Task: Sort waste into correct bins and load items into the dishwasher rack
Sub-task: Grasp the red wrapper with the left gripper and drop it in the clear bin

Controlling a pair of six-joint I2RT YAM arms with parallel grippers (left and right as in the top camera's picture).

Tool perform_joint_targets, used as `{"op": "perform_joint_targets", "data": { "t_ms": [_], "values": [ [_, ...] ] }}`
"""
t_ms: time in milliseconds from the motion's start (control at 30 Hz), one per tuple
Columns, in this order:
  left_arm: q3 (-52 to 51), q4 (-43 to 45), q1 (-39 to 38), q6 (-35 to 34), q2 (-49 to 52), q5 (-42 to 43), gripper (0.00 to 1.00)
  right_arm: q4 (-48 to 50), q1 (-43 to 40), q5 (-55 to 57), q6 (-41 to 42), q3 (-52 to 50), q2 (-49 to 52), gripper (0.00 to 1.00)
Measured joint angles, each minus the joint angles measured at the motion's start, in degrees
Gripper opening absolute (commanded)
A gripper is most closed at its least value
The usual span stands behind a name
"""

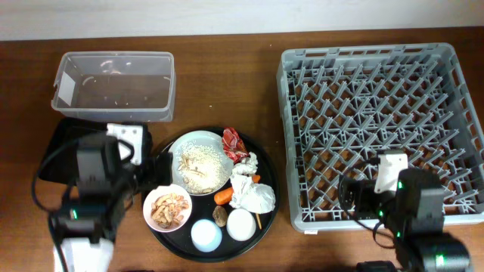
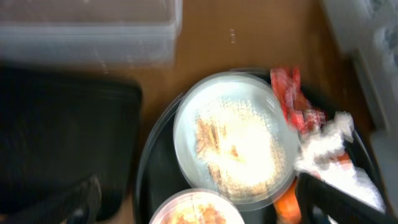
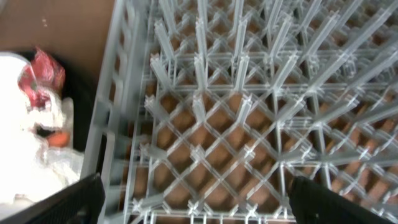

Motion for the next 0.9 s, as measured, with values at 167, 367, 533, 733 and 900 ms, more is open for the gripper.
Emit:
{"op": "perform_joint_targets", "data": {
  "t_ms": [167, 367, 533, 733, 900],
  "values": [
    [10.1, -7.93, 0.0, 0.0, 13.75, 1.77, 0.99, -2.05, 0.0, -1.73, 0.0, 2.91, 9.01, 0.98],
    [10.54, 2.8, -7.02, -0.02, 23.28, 8.83, 0.99, -2.97, 0.0, -1.92, 0.98, 2.97, 9.68, 0.98],
    [10.6, 10.54, -17.42, -7.58, 38.51, 9.75, 0.96, -3.06, 0.0, -1.92, 1.31, 3.02, 9.77, 0.98],
    [10.62, 14.82, -22.77, -23.1, 48.02, 9.9, 0.67, -3.17, 0.0, -1.92, 1.31, 3.02, 9.81, 0.98],
    [10.62, 19.32, -22.93, -27.15, 51.43, 9.9, 0.47, -3.8, 0.0, -1.92, 1.33, 3.02, 9.84, 0.98]
  ]
}}
